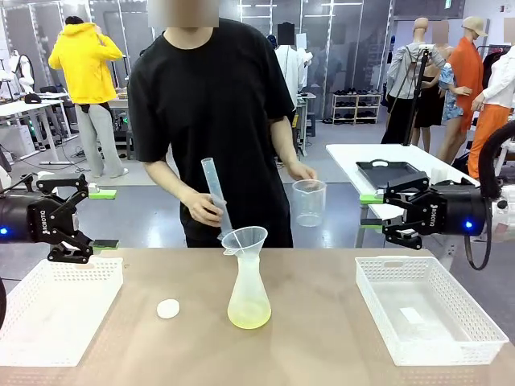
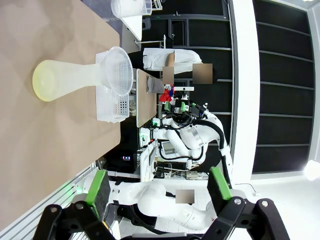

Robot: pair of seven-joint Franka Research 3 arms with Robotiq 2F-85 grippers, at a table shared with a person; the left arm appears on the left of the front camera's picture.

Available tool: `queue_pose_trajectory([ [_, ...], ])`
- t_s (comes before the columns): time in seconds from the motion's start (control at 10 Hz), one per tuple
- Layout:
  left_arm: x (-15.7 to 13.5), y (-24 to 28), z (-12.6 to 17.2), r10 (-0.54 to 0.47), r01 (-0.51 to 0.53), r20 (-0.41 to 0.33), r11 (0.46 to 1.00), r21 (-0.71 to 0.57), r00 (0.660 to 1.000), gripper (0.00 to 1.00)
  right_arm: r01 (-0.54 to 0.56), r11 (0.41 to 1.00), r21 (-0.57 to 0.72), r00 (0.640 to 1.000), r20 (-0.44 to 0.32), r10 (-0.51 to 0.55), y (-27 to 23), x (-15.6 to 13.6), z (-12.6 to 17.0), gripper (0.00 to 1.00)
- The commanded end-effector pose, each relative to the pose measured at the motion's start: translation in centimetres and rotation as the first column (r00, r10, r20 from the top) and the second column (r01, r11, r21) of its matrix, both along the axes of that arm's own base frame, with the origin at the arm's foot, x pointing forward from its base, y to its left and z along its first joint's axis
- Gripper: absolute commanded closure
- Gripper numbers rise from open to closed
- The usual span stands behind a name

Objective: Prepare the solutions needed for the experiment.
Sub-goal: Once the solution is in the Big flask , pick up the Plastic Funnel and place it back into the right Organizing basket.

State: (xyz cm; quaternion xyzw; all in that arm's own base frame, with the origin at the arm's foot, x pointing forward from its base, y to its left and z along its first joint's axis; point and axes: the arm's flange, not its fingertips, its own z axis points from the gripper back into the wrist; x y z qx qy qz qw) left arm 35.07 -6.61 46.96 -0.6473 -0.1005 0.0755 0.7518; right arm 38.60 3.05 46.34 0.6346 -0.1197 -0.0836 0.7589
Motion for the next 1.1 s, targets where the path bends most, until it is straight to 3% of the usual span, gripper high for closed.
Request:
queue_pose_trajectory([
  [0.0,0.0,-0.2,0.3,0.002,-0.002,-0.004,1.000,-0.020,1.000,0.00,-0.014,0.981,-0.196,1.000,0.013,0.016,3.4,1.7,2.4,0.52],
  [0.5,0.0,-0.2,0.3,0.002,-0.002,-0.004,1.000,-0.020,1.000,0.00,-0.096,0.851,-0.516,0.995,-0.041,0.087,11.4,5.2,5.4,0.52],
  [0.8,0.0,-0.2,0.3,0.002,-0.002,-0.004,1.000,-0.020,1.000,0.00,-0.139,0.808,-0.573,0.990,-0.055,0.131,15.6,6.4,5.6,0.52],
  [1.0,0.0,-0.2,0.3,0.002,-0.002,-0.004,1.000,-0.020,1.000,0.00,-0.149,0.818,-0.556,0.987,-0.036,0.155,14.9,5.3,4.9,0.52],
])
